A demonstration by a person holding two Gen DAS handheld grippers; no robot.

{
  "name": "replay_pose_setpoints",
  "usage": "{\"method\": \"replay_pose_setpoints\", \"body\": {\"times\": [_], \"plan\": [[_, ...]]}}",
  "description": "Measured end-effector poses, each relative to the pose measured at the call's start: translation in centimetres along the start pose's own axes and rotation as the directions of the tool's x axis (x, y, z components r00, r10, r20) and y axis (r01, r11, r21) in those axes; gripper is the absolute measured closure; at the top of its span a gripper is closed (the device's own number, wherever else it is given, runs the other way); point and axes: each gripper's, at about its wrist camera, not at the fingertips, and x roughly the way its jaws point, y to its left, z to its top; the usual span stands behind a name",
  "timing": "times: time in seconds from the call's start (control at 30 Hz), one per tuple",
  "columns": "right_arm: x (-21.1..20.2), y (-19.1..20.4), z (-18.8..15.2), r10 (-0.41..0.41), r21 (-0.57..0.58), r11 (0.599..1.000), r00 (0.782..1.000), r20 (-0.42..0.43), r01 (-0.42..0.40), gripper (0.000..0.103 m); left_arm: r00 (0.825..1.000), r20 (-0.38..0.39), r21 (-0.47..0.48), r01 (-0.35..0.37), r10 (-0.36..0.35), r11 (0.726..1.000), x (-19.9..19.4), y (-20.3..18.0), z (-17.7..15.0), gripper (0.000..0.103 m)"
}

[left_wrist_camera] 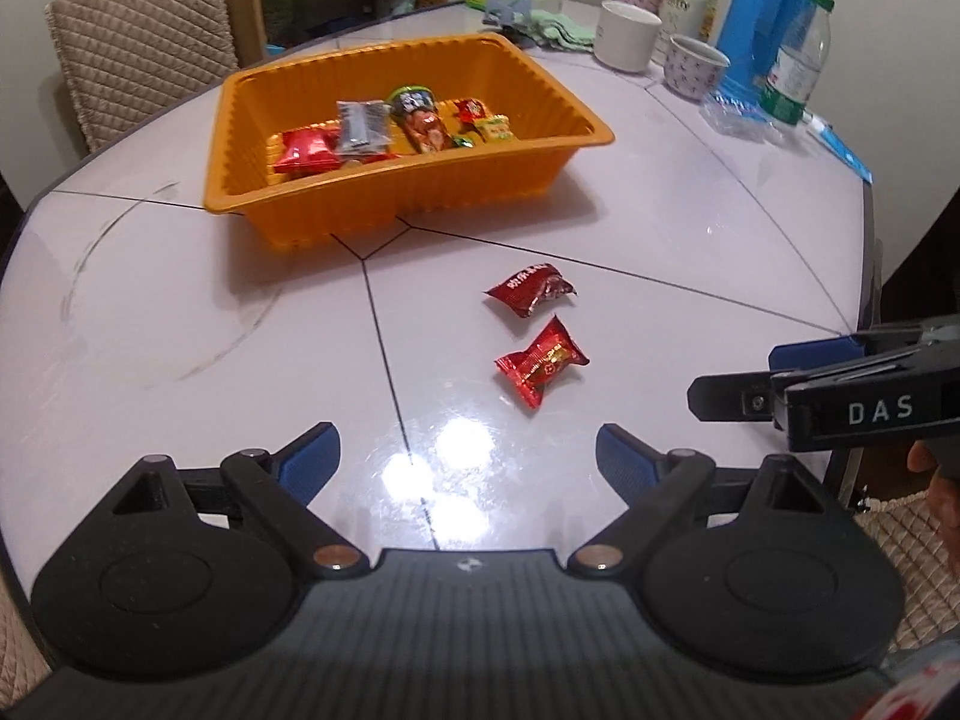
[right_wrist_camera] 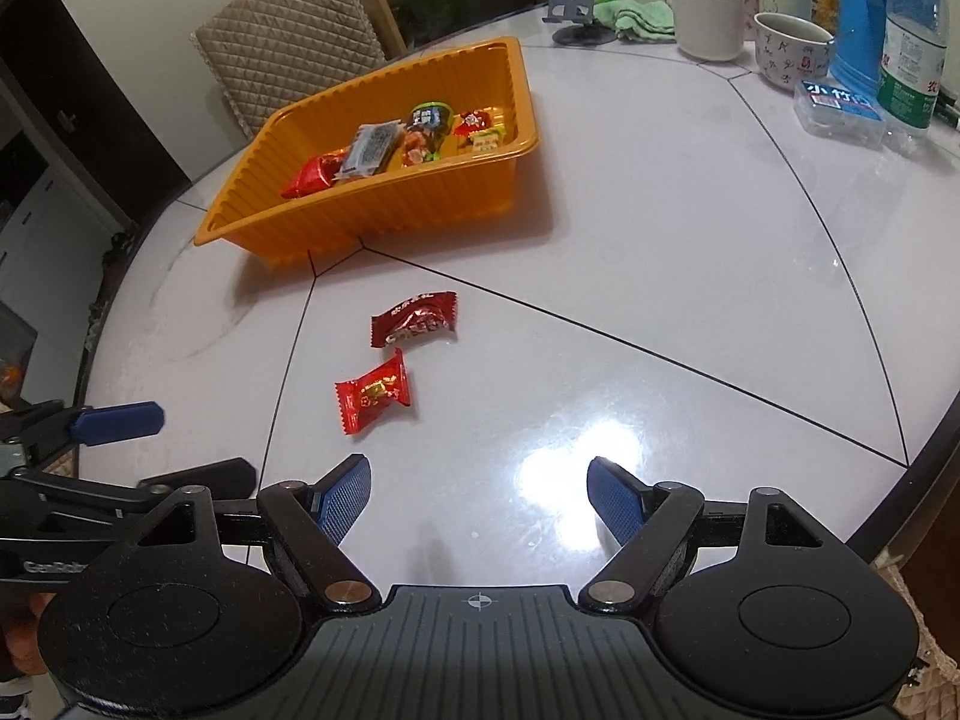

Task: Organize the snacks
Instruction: 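Move both open tools back toward the two red candies on the table, then close the left gripper on the red candy with gold print, then grasp the red candy with white text with right gripper while left gripper holds its candy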

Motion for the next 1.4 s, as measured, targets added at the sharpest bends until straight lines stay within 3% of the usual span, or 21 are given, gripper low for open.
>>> {"method": "replay_pose_setpoints", "body": {"times": [0.4, 0.67, 0.8, 0.87, 1.03, 1.2, 1.4], "plan": [[0.8, -1.6, 0.9, -0.007, 0.021, 1.0, 1.0, -0.009, 0.007, 0.024, 0.997, -0.007, 0.105, 0.072, -0.072, 0.992, 4.0, -1.2, 2.0, 0.023], [0.9, -2.6, 1.1, -0.019, 0.054, 0.998, 1.0, -0.01, 0.02, 0.024, 0.994, -0.043, 0.154, 0.105, -0.1, 0.982, 7.0, -1.8, 2.8, 0.042], [0.9, -3.0, 1.2, -0.024, 0.072, 0.997, 1.0, -0.011, 0.024, 0.024, 0.994, -0.053, 0.171, 0.104, -0.097, 0.98, 7.8, -2.0, 2.9, 0.045], [0.9, -3.2, 1.2, -0.025, 0.077, 0.997, 1.0, -0.012, 0.026, 0.024, 0.993, -0.059, 0.178, 0.108, -0.099, 0.978, 8.0, -2.1, 3.0, 0.053], [1.1, -3.1, 1.3, -0.027, 0.08, 0.996, 1.0, -0.014, 0.028, 0.024, 0.994, -0.059, 0.187, 0.1, -0.09, 0.977, 8.3, -2.2, 3.3, 0.058], [1.2, -2.9, 1.4, -0.02, 0.072, 0.997, 1.0, -0.016, 0.022, 0.024, 0.994, -0.06, 0.187, 0.104, -0.094, 0.977, 8.3, -2.3, 3.6, 0.081], [1.4, -2.7, 1.5, -0.014, 0.065, 0.998, 1.0, -0.016, 0.015, 0.024, 0.995, -0.057, 0.17, 0.089, -0.08, 0.981, 8.1, -2.0, 3.6, 0.082]]}}
